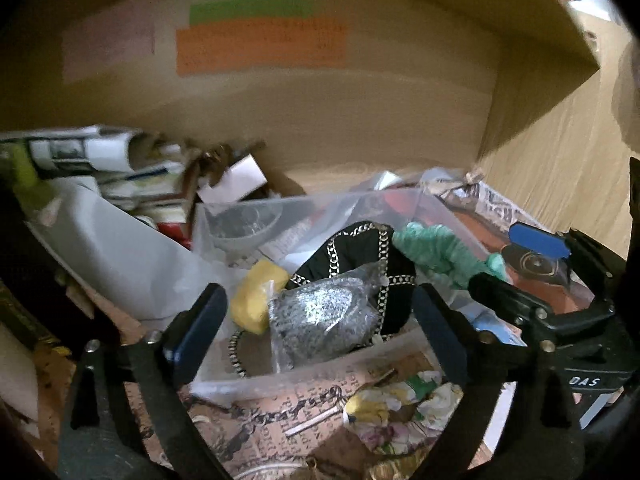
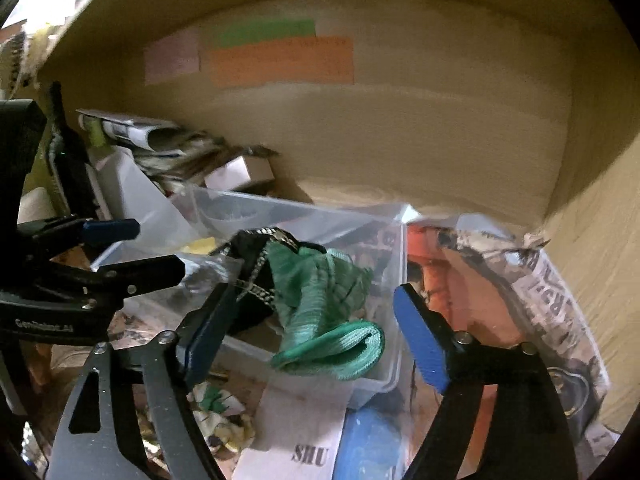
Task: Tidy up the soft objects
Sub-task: 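Grasp the floral scrunchie with the right tool while the left tool grasps the red velvet pouch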
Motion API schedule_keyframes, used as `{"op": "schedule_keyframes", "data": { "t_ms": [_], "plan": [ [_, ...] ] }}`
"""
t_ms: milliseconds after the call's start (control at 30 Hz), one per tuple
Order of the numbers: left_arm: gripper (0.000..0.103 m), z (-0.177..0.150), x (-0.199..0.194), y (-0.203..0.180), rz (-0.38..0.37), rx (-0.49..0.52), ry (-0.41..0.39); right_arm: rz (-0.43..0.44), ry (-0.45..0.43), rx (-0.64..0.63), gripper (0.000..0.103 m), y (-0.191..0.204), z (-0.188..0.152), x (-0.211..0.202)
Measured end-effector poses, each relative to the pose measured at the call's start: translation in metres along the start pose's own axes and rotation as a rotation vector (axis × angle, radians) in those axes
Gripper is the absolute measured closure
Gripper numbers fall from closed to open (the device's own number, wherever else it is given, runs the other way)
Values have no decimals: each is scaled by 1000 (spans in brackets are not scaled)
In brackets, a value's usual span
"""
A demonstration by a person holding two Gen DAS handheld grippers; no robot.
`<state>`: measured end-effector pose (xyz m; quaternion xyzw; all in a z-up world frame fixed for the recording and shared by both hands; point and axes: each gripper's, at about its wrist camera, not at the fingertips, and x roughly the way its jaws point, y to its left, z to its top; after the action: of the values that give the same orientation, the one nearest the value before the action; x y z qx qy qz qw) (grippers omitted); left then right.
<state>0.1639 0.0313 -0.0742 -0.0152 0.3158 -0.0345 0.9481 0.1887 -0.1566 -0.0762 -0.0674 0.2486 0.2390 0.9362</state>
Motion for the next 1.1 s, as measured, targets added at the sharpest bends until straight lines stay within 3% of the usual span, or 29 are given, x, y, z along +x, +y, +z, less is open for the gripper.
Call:
{"op": "schedule_keyframes", "data": {
  "t_ms": [200,333,567,700,733,767,867,967,1100],
  "plan": [
    [1,-14,-30,3,17,1,-33,67,-17,-26,19,12,-4,-25],
    [1,-30,-38,8,25,4,-13,121,4,-40,19,22,-17,-28],
    [1,-58,-32,15,19,-6,80,190,186,-73,21,38,-49,7],
    [1,-71,-27,15,19,-1,119,250,314,-85,49,45,-60,28],
    [1,-74,-27,15,15,-5,128,256,332,-89,51,47,-62,32],
    [1,-76,-27,14,11,-9,135,250,330,-97,55,48,-63,32],
    [1,-83,-26,12,-14,-28,158,255,316,-109,80,50,-63,28],
    [1,-89,-24,5,-53,-35,186,242,288,-101,87,48,-63,20],
    [1,-98,-20,-10,-88,-9,234,218,230,-76,88,38,-60,0]
  ]
}}
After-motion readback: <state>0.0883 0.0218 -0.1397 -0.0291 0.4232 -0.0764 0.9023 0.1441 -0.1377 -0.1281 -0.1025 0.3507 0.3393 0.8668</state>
